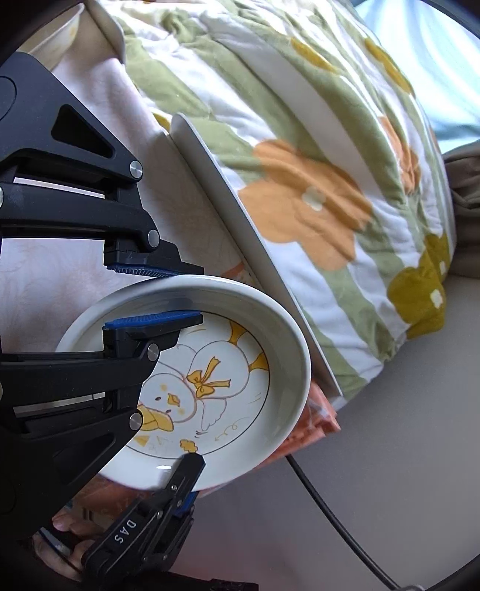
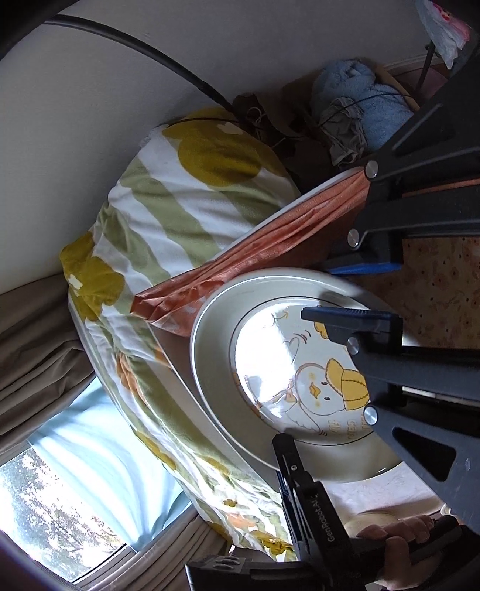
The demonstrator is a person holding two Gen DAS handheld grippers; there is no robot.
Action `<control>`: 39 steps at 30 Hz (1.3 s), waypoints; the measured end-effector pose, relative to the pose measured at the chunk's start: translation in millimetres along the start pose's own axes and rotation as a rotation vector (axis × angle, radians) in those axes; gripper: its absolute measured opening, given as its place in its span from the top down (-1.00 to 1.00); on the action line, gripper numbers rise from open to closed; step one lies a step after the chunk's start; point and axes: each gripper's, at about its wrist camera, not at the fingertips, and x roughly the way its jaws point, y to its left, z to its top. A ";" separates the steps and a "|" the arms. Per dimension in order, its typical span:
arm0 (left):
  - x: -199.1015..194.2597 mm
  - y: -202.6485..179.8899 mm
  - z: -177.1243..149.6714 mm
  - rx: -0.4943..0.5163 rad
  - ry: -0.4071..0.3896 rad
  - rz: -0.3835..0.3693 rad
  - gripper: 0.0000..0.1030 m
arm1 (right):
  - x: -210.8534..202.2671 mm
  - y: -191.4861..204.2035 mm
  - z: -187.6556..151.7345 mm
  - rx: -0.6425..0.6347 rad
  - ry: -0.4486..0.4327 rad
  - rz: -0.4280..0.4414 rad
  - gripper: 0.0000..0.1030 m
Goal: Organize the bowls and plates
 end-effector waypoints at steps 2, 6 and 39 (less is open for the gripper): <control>-16.8 -3.1 -3.0 0.005 -0.029 0.006 0.70 | -10.3 3.8 -2.1 -0.012 -0.014 0.004 0.72; -63.3 -7.1 -15.6 -0.003 -0.098 0.005 0.70 | -39.7 15.7 -4.9 -0.050 -0.052 0.018 0.72; -195.7 61.6 -337.2 -0.513 -0.137 0.160 0.70 | -106.1 180.1 -189.2 -0.631 0.071 0.231 0.73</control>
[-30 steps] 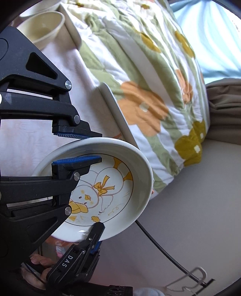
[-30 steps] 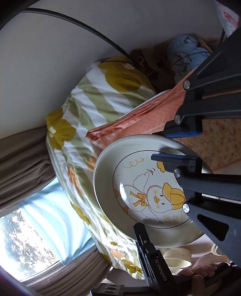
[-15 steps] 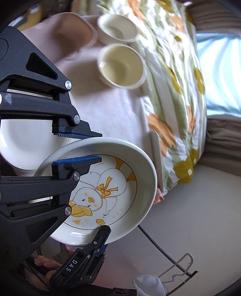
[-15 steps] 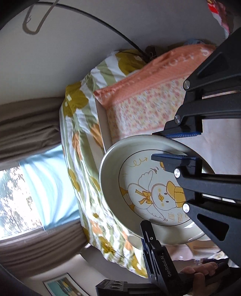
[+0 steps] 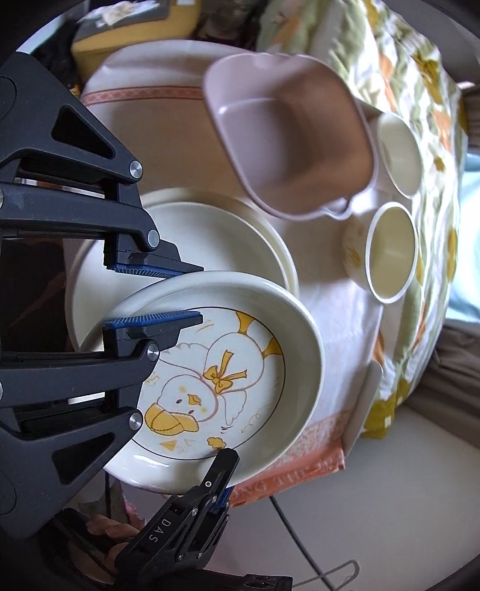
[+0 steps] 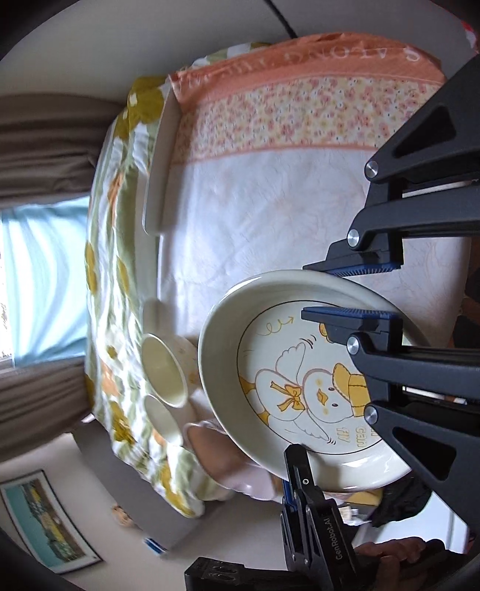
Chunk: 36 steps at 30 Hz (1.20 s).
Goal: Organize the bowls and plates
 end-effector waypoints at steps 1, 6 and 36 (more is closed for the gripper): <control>1.9 2.7 -4.1 -0.005 0.001 0.009 0.70 | 5.0 1.4 -1.8 -0.006 0.009 0.008 0.72; 12.1 14.4 -15.3 -0.021 0.009 0.040 0.70 | 24.4 10.8 -7.9 -0.057 0.032 0.030 0.73; 30.3 -2.4 -20.9 0.124 -0.007 0.332 0.69 | 51.0 22.5 -10.0 -0.175 0.069 0.017 0.73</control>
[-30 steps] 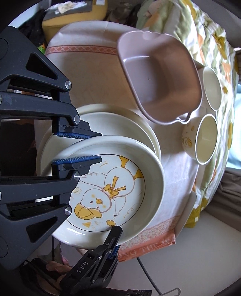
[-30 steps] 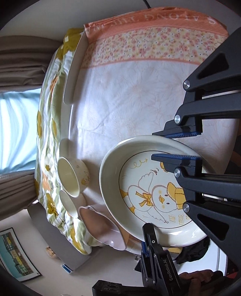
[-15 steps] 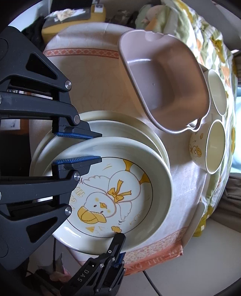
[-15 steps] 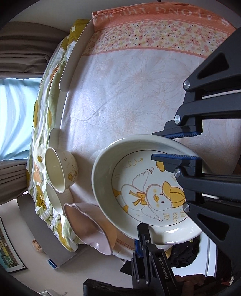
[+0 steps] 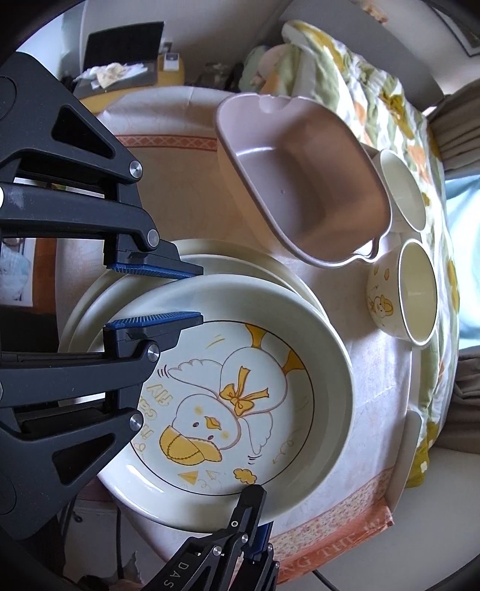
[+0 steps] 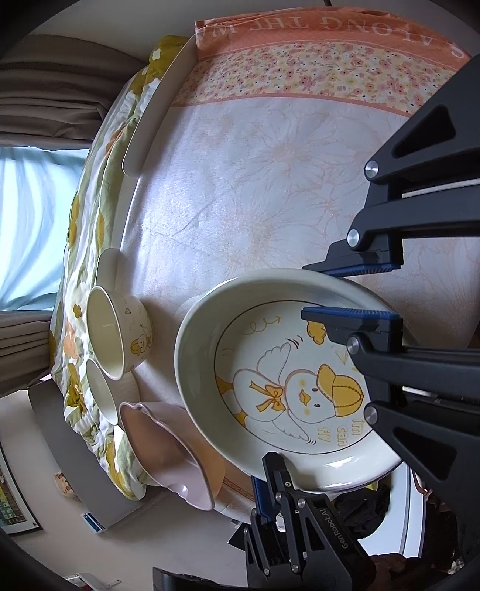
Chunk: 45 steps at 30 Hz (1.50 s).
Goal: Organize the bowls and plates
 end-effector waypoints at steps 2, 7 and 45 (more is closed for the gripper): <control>0.2 -1.2 0.6 0.001 0.000 0.011 0.69 | 0.1 0.2 0.1 -0.002 0.001 -0.002 0.72; -1.1 -0.5 1.3 -0.007 0.010 0.021 0.69 | 0.2 0.2 0.4 -0.003 0.002 -0.003 0.73; -10.7 14.5 6.4 -0.131 0.055 -0.036 0.70 | 3.2 2.2 5.7 -0.015 0.007 0.006 0.73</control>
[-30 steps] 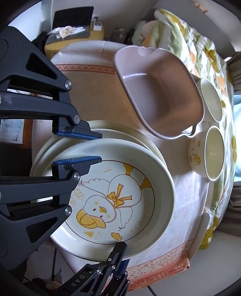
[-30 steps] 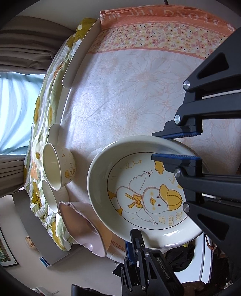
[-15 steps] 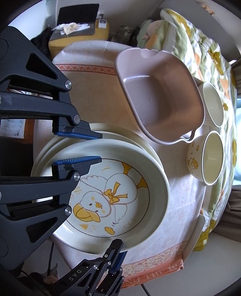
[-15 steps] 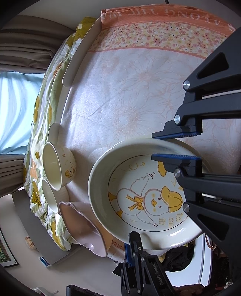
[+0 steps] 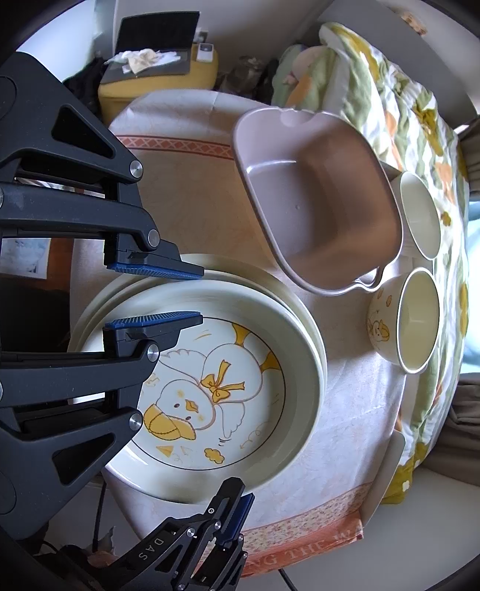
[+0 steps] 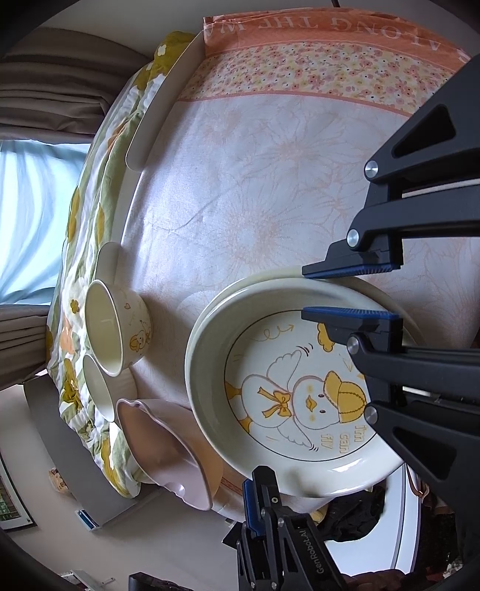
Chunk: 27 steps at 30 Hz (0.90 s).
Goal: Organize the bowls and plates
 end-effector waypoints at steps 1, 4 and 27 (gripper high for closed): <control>-2.4 0.5 0.1 -0.003 -0.005 -0.003 0.70 | -1.9 -0.2 0.1 0.000 -0.003 0.001 0.73; -16.4 1.3 1.8 -0.014 -0.047 -0.017 0.70 | -10.6 -3.4 2.5 0.015 -0.019 0.008 0.73; -49.4 149.4 -3.9 -0.489 -0.172 -0.153 -0.99 | -34.3 46.9 116.9 -0.088 -0.103 0.135 -1.00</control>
